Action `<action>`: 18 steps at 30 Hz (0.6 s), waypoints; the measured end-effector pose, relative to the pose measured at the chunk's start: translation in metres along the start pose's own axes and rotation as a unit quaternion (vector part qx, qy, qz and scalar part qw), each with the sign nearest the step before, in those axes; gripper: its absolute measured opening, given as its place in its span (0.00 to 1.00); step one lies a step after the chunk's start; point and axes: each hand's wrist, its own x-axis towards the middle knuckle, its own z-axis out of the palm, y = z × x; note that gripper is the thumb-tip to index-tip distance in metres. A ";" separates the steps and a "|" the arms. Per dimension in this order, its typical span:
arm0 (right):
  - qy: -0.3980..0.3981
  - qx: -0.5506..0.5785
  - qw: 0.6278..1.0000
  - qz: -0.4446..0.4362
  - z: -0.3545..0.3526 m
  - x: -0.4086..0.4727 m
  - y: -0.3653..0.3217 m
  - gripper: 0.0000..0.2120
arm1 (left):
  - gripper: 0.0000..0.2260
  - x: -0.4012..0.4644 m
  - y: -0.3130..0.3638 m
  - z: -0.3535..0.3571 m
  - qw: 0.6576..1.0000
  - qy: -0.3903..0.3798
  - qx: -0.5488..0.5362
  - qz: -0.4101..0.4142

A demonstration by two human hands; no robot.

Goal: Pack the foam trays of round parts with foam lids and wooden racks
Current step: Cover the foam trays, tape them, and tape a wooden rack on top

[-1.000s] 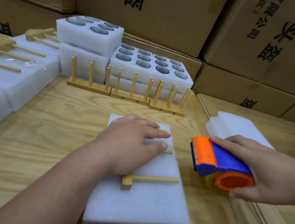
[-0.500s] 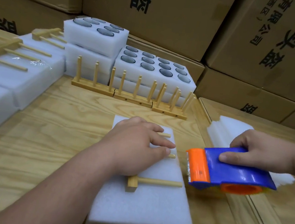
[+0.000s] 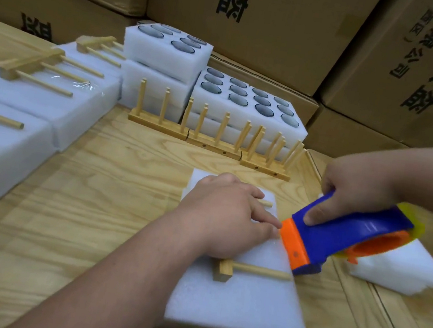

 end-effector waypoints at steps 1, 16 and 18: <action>0.002 -0.030 1.000 0.000 -0.007 0.002 -0.009 0.33 | 0.12 0.000 0.000 0.000 1.000 0.000 0.004 0.002; 0.104 -0.022 0.993 -0.041 0.025 0.015 -0.066 0.30 | 0.12 0.002 -0.002 0.004 0.999 0.009 0.023 0.020; 0.102 0.055 0.993 -0.007 0.026 0.017 -0.049 0.32 | 0.12 0.002 -0.002 0.003 1.000 0.012 0.016 0.016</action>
